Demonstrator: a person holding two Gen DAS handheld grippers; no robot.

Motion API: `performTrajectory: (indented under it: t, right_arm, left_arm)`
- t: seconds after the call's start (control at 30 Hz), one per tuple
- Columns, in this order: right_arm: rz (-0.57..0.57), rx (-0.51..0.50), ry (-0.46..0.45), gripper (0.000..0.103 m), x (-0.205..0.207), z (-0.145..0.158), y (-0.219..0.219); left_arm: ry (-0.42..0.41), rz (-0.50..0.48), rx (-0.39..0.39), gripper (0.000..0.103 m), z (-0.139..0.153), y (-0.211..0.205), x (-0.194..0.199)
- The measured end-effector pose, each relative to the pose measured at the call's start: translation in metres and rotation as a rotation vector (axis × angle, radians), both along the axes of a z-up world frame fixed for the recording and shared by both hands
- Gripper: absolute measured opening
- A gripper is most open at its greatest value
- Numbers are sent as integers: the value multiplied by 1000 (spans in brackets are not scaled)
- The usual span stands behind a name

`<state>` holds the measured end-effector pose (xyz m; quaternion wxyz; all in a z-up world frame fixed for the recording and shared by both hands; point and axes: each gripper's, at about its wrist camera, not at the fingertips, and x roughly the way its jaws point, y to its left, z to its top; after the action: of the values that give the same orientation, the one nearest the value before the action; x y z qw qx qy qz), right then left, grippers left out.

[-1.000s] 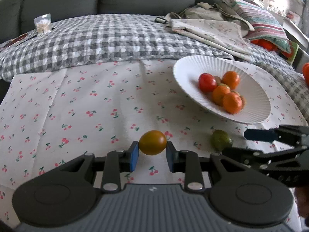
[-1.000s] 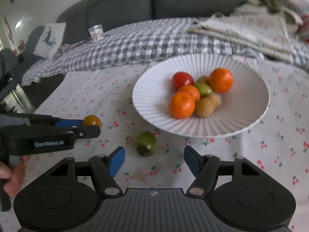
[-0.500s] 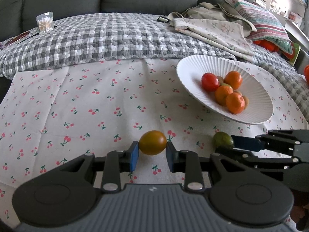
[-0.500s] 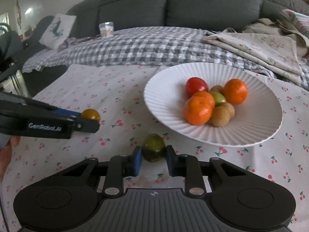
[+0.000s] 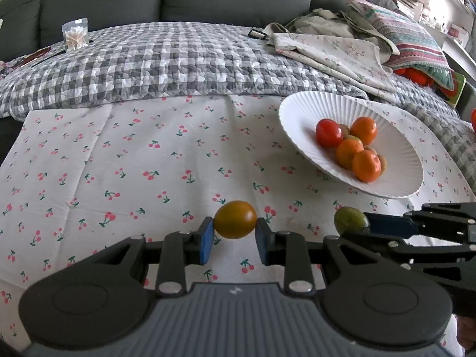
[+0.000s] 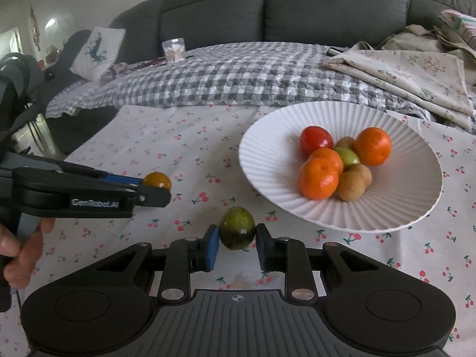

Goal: Organize fruits
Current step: 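Grasp the green lime with the right tool while the left tool holds the yellow tomato, then lower the yellow tomato and green lime into the bowl and open both tools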

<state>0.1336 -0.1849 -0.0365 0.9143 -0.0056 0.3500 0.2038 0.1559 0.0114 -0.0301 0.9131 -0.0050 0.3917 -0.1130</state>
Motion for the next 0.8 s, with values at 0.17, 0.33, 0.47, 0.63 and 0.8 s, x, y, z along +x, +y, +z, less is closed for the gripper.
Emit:
performTrajectory:
  t: [0.17, 0.33, 0.47, 0.63, 0.8]
  right_arm:
    - [13, 20, -2, 25, -3, 6, 1]
    - [28, 46, -19, 25, -6, 17, 2]
    - [29, 55, -43, 25, -9, 27, 0]
    - [14, 73, -60, 25, -9, 38, -7]
    - [-25, 87, -75, 25, -5, 48, -21]
  left_arm:
    - [-8, 15, -10, 28, 3, 2, 1]
    - [-13, 35, -20, 28, 6, 6, 1]
    - [-16, 42, -28, 28, 10, 5, 2]
    - [-38, 34, -52, 28, 23, -4, 3]
    - [-53, 26, -74, 28, 33, -16, 5]
